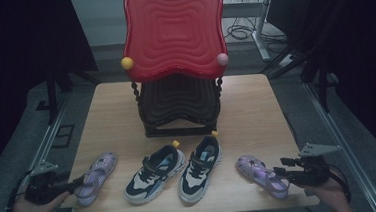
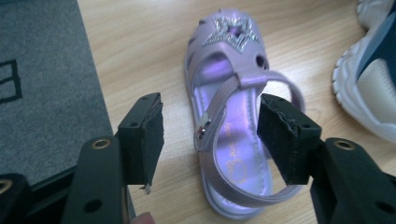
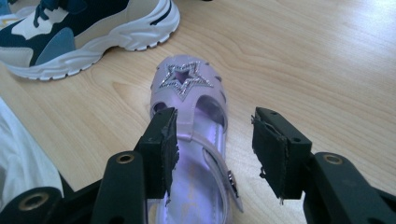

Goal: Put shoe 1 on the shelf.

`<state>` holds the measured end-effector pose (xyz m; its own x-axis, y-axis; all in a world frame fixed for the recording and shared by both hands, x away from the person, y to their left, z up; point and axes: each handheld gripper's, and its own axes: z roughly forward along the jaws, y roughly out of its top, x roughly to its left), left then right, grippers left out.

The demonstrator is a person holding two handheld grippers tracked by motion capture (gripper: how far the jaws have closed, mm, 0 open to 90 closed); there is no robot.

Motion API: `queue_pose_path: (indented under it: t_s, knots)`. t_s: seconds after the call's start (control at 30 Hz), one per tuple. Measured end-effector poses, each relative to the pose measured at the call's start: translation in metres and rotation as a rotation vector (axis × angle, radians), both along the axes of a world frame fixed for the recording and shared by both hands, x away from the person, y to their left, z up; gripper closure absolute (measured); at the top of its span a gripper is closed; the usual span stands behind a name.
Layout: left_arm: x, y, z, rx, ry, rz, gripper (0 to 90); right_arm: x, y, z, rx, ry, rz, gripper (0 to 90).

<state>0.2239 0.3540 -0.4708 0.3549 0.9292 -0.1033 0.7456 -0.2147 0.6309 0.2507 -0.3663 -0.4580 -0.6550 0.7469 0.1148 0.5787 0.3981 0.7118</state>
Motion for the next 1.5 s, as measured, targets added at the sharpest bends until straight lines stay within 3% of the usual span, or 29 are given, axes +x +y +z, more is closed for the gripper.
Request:
queue_pose_path:
  t_s: [0.2, 0.3, 0.4, 0.6, 0.73, 0.97, 1.0, 1.17, 1.3, 1.5]
  knots:
    - [0.008, 0.000, -0.014, 0.020, 0.053, -0.007, 45.3, 0.001, 0.002, -0.002, -0.029, 0.029, 0.020, 50.1]
    - [0.009, 0.002, -0.017, 0.013, 0.054, 0.002, 48.2, 0.002, 0.004, -0.004, -0.042, 0.042, 0.029, 50.2]
    - [0.010, 0.002, -0.023, 0.007, 0.070, 0.000, 49.9, 0.007, 0.006, -0.010, -0.087, 0.076, 0.025, 50.7]
    - [0.015, -0.002, -0.027, 0.016, 0.089, -0.020, 51.3, 0.011, 0.004, -0.010, -0.063, 0.105, 0.047, 53.2]
    - [0.018, -0.004, -0.028, 0.019, 0.103, -0.040, 56.5, 0.009, 0.004, -0.010, -0.099, 0.124, 0.072, 54.4]
    - [0.023, -0.006, -0.030, 0.026, 0.125, -0.044, 67.2, 0.020, 0.010, -0.023, -0.136, 0.162, 0.085, 63.2]
    - [0.025, -0.007, -0.029, 0.034, 0.138, -0.056, 69.4, 0.025, 0.012, -0.026, -0.142, 0.172, 0.086, 68.0]
    - [0.029, -0.009, -0.028, 0.045, 0.160, -0.075, 74.5, 0.033, 0.016, -0.026, -0.143, 0.207, 0.098, 75.8]
    - [0.029, -0.006, -0.028, 0.024, 0.158, -0.072, 79.1, 0.034, 0.018, -0.026, -0.157, 0.226, 0.094, 80.5]
    - [0.027, -0.006, -0.027, -0.018, 0.123, -0.055, 80.5, 0.032, 0.016, -0.025, -0.090, 0.204, 0.081, 84.0]
